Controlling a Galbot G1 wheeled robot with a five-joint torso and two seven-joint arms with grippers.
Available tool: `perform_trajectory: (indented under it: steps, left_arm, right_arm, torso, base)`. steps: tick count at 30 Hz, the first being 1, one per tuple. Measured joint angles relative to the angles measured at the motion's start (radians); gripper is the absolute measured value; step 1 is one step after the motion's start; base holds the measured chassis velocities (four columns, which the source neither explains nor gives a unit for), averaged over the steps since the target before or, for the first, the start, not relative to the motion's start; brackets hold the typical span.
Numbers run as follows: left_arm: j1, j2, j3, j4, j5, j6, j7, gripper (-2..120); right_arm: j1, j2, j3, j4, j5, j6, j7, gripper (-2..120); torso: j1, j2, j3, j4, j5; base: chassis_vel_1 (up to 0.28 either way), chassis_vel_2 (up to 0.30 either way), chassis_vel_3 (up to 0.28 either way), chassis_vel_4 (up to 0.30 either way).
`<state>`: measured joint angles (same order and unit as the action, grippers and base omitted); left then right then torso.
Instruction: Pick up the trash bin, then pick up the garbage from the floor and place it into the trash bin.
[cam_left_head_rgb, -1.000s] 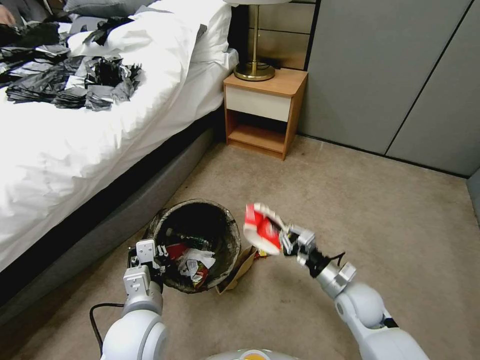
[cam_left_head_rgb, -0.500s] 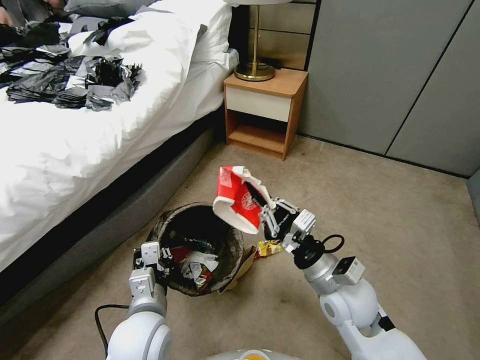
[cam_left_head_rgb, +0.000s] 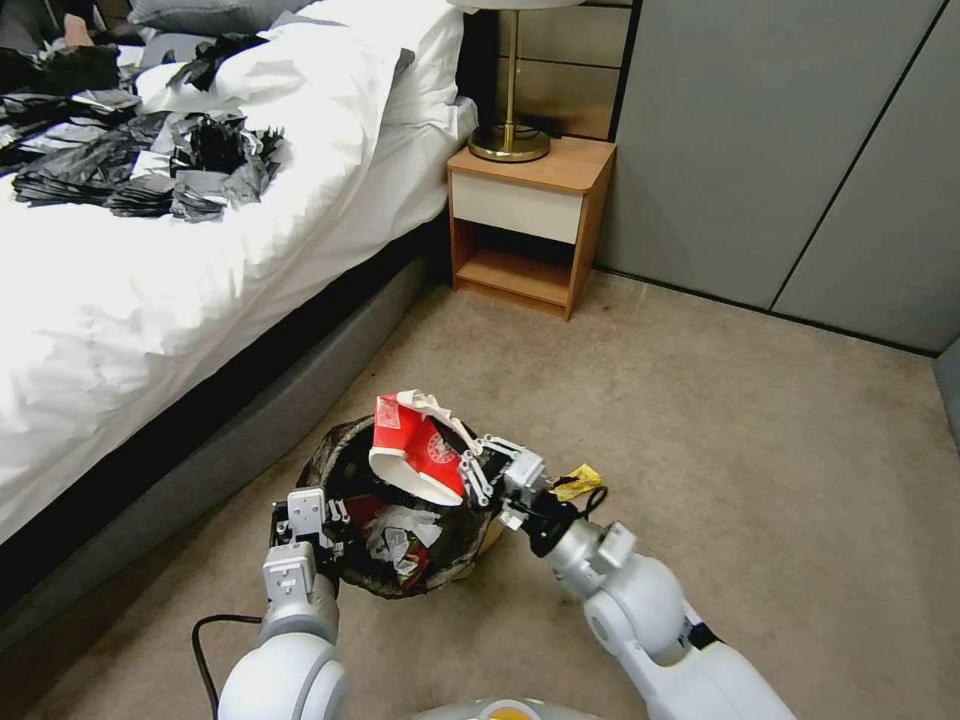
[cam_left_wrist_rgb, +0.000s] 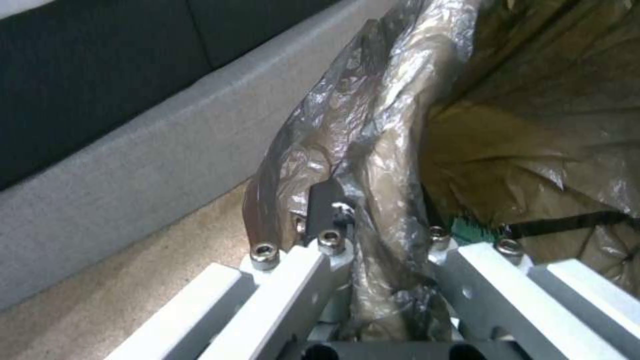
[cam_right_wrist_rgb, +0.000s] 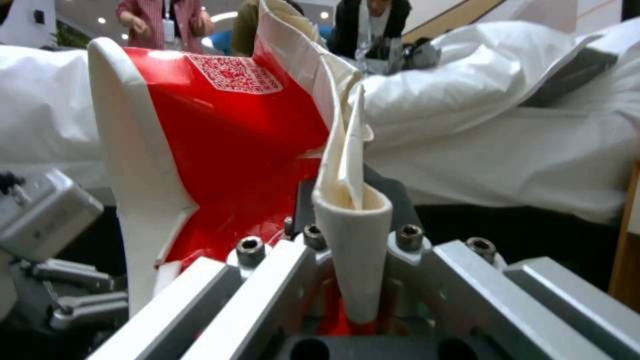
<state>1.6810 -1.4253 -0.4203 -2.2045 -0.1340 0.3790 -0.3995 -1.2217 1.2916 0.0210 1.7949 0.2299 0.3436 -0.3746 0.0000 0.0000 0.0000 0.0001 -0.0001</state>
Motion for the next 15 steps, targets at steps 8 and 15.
perform_trajectory:
  steps: [8, 15]
  left_arm:
    - [0.001, -0.002, 0.004, -0.005, 0.003, 0.0, 0.001, 1]
    - [-0.003, -0.001, 0.0, -0.009, -0.001, 0.0, 0.001, 1]
  right_arm:
    - [0.019, 0.021, -0.038, -0.064, -0.031, -0.007, 0.011, 0]
    - [-0.007, 0.024, -0.054, -0.094, -0.076, 0.002, 0.025, 13]
  torso:
    - [0.0, 0.0, 0.0, 0.0, 0.0]
    - [0.0, 0.0, 0.0, -0.0001, 0.0]
  base:
    - [0.0, 0.0, 0.0, 0.0]
    - [0.0, 0.0, 0.0, 0.0]
